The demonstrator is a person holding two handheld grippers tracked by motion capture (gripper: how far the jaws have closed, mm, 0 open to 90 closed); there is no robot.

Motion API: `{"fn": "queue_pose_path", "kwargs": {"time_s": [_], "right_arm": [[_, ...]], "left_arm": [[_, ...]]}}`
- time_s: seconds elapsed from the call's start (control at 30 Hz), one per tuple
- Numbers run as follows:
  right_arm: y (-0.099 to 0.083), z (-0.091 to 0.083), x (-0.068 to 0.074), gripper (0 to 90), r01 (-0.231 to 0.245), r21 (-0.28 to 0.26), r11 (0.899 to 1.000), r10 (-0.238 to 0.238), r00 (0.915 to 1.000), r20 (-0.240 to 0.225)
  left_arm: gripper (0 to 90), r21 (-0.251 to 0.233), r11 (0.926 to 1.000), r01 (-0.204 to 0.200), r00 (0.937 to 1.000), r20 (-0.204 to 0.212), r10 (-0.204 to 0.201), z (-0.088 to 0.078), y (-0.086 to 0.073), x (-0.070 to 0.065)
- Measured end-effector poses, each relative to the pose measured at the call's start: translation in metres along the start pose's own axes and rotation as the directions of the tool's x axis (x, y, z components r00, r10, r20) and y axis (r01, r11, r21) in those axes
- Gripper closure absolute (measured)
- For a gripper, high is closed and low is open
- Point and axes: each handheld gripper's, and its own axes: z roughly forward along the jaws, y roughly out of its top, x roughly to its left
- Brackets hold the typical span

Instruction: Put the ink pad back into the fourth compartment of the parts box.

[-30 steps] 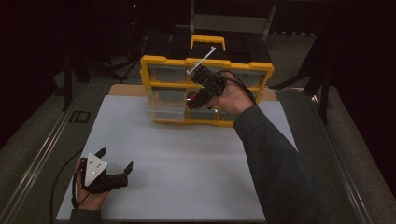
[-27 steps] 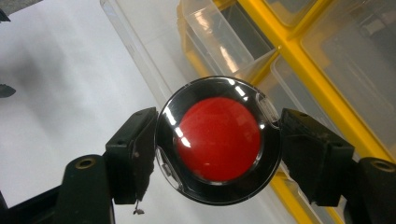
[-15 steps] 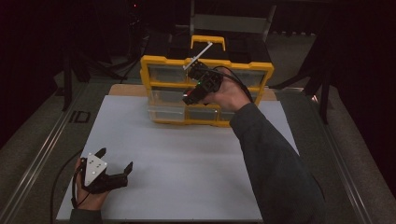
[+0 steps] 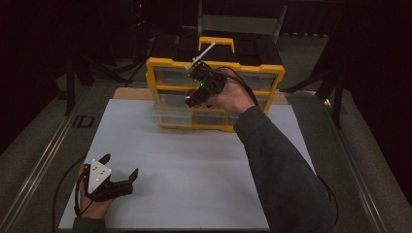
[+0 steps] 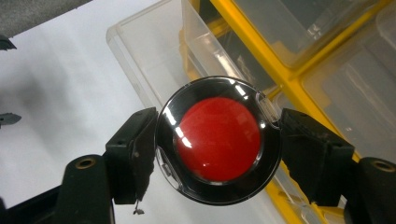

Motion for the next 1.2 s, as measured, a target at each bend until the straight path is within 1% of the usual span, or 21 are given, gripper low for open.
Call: {"fn": "queue_pose_path", "kwargs": {"time_s": [0.63, 0.67, 0.7, 0.87, 1.2], "right_arm": [[0.023, 0.005, 0.008, 29.9, -0.002, -0.02, 1.0, 0.002, 0.9998, 0.018], [0.024, 0.006, 0.009, 30.0, -0.01, -0.018, 1.0, 0.01, 0.9998, 0.018], [0.025, 0.007, 0.008, 30.0, -0.004, -0.019, 1.0, 0.004, 0.9998, 0.021], [0.028, 0.009, 0.008, 30.0, -0.011, -0.02, 1.0, 0.011, 0.9997, 0.023], [0.032, 0.017, 0.008, 30.0, -0.032, -0.023, 0.999, 0.033, 0.9989, 0.032]], "left_arm": [[0.3, -0.008, 1.0, 0.005, 1.0, 0.0, -0.005, -0.001, 0.0, 0.001], [0.3, -0.009, 1.0, 0.004, 1.0, -0.001, -0.004, -0.001, 0.0, 0.001], [0.3, -0.009, 0.9999, 0.005, 1.0, 0.0, -0.005, -0.001, 0.0, 0.001], [0.3, -0.01, 0.9999, 0.005, 1.0, 0.0, -0.005, -0.001, 0.0, 0.001], [0.3, -0.013, 0.9999, 0.005, 1.0, -0.001, -0.005, -0.001, 0.0, 0.0]]}}
